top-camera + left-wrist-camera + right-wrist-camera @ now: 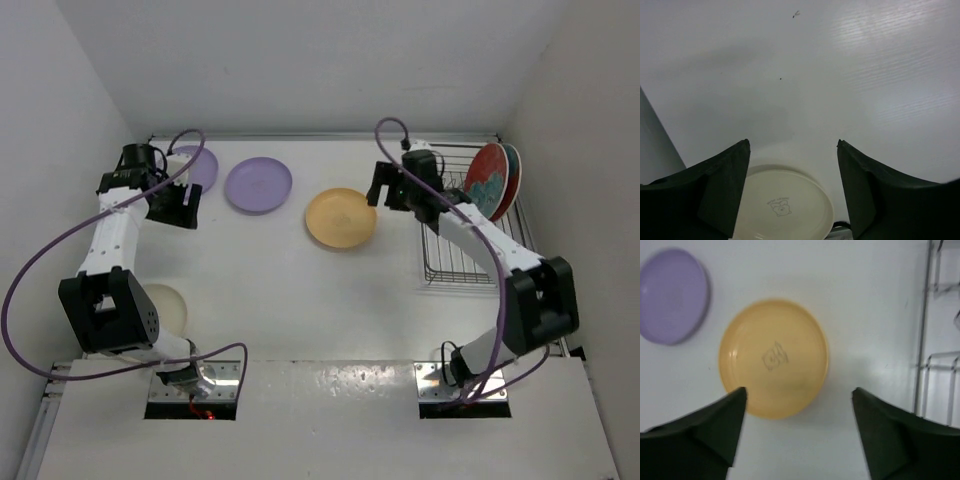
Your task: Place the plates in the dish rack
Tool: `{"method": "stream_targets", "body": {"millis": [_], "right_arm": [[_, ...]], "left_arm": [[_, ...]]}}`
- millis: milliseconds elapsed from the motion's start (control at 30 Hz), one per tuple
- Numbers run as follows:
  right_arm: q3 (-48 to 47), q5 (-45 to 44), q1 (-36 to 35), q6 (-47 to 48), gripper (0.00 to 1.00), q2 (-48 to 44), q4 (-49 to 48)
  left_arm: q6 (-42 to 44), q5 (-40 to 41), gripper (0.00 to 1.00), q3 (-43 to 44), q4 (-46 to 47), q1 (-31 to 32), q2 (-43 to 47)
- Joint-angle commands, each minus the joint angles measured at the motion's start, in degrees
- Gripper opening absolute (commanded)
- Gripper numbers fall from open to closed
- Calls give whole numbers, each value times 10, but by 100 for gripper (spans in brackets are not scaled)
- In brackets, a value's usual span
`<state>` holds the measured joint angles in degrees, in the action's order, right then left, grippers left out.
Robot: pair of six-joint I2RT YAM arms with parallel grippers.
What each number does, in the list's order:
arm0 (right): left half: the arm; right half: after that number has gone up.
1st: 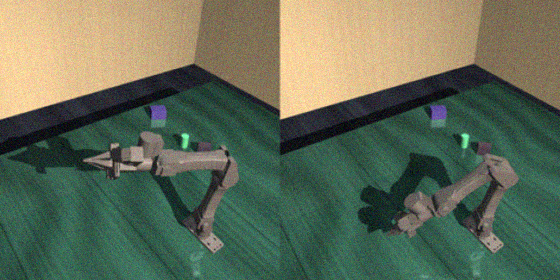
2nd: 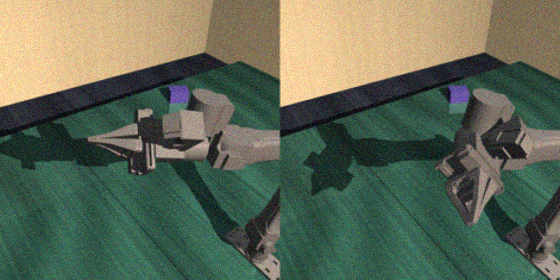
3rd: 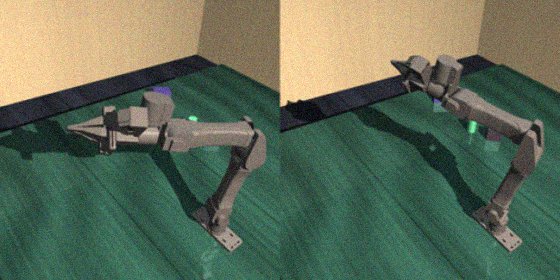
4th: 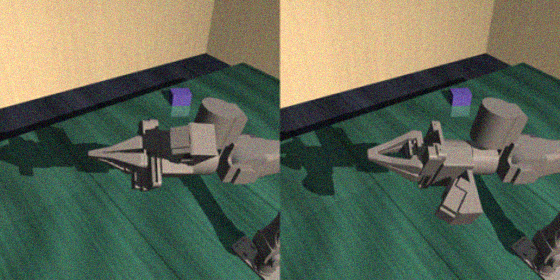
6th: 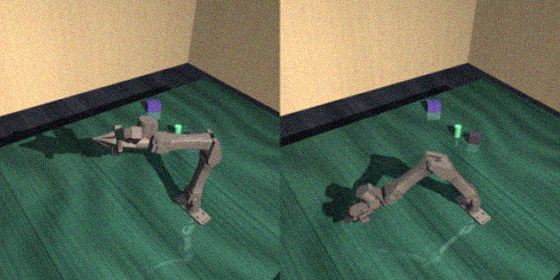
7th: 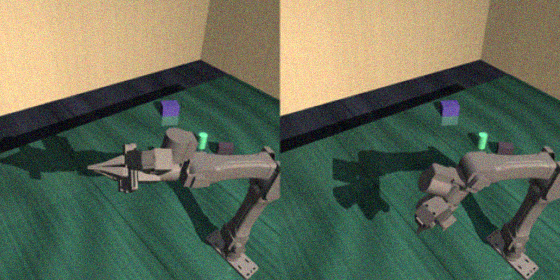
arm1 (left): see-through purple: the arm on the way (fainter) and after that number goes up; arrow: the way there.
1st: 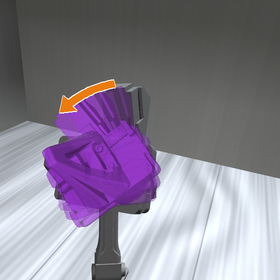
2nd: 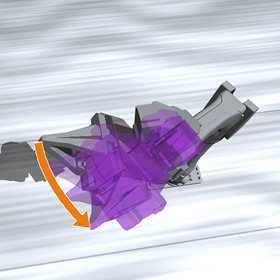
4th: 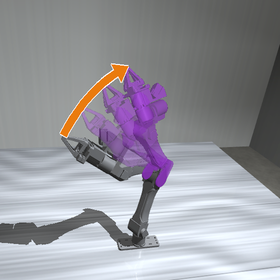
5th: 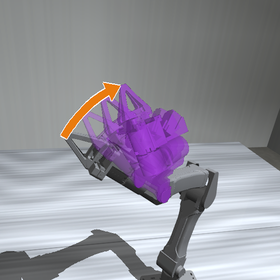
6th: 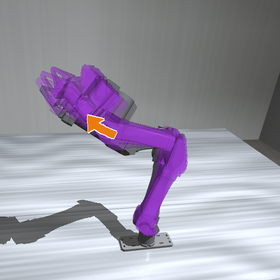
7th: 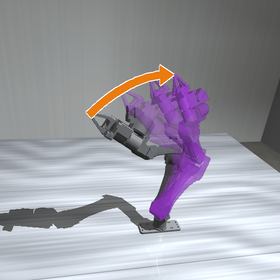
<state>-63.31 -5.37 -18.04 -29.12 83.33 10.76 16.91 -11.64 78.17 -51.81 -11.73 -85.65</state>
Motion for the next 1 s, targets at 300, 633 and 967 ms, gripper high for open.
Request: {"method": "stream_targets", "body": {"millis": [300, 633, 967], "right_arm": [[-96, -67, -45, -97, 85, 176, 97], [-155, -28, -32, -132, 59, 318, 90], [-145, -96, -40, -94, 0, 284, 94]], "left_arm": [[8, 77, 93, -79, 31, -19, 34], [8, 77, 94, -61, 31, -19, 12], [8, 82, 94, -66, 31, -24, 12]]}}
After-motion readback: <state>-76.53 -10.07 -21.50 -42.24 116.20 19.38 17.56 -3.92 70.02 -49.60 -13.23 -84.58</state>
